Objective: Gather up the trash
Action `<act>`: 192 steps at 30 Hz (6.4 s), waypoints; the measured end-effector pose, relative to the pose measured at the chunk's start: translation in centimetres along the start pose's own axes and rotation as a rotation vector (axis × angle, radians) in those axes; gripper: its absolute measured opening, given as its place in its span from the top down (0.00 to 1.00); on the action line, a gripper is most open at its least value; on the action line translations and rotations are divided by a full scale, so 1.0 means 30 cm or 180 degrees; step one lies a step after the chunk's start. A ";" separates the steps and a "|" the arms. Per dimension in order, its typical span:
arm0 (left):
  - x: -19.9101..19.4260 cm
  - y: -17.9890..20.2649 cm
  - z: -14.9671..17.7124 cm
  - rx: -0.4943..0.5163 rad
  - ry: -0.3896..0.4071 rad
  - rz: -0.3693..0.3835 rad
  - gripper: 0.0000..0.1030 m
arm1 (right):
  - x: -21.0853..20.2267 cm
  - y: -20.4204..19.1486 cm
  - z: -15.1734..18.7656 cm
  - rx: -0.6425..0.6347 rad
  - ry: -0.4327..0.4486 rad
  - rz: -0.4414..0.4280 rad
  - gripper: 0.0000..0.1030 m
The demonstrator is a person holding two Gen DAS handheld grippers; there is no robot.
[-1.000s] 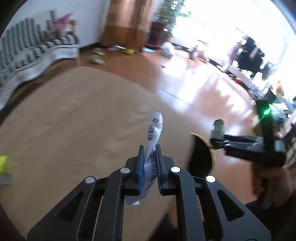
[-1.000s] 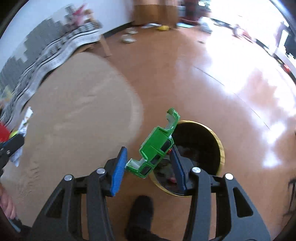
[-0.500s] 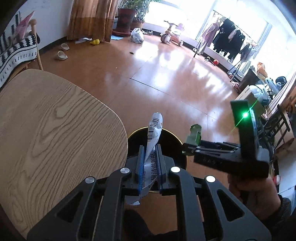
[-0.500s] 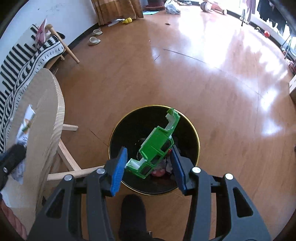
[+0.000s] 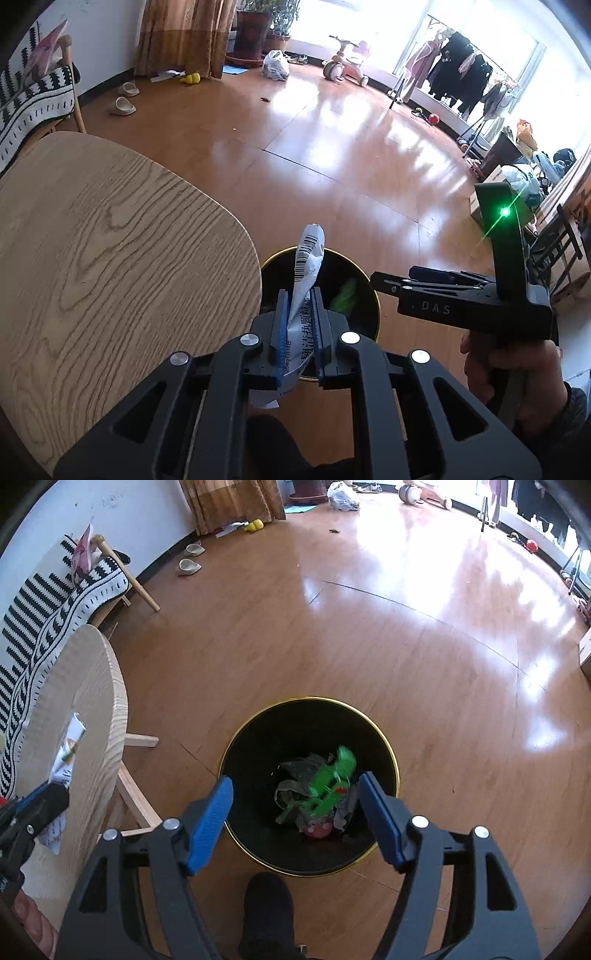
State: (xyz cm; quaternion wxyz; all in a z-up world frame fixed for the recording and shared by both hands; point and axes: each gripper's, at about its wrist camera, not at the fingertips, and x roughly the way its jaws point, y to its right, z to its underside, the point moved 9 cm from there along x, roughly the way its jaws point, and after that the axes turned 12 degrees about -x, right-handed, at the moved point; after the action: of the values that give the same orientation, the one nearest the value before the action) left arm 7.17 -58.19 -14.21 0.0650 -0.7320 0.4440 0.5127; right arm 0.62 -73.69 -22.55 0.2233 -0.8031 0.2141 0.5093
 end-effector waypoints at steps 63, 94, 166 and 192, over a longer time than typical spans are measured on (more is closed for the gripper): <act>-1.186 -1.800 0.568 -0.2855 0.1175 -0.1670 0.13 | 0.057 -2.401 0.116 -0.1838 -0.0814 -0.1612 0.22; -0.934 -1.625 0.340 -0.0476 0.0605 -0.1545 0.13 | -0.078 -1.608 0.158 -0.1601 -0.0565 -0.2021 0.61; -0.021 -0.100 0.040 0.0022 -0.0067 -0.0149 1.00 | -0.019 -0.074 -0.022 -0.0314 -0.0153 -0.0166 0.61; -0.089 -0.126 0.007 -0.0028 0.0183 -0.0229 0.16 | -0.075 -0.124 -0.055 -0.0498 0.0090 -0.0011 0.26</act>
State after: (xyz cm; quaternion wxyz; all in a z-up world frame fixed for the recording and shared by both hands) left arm 9.53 -54.26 -13.53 0.0675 -0.7622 0.4168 0.4907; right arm 3.05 -71.38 -19.34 0.1577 -0.8255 0.1754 0.5127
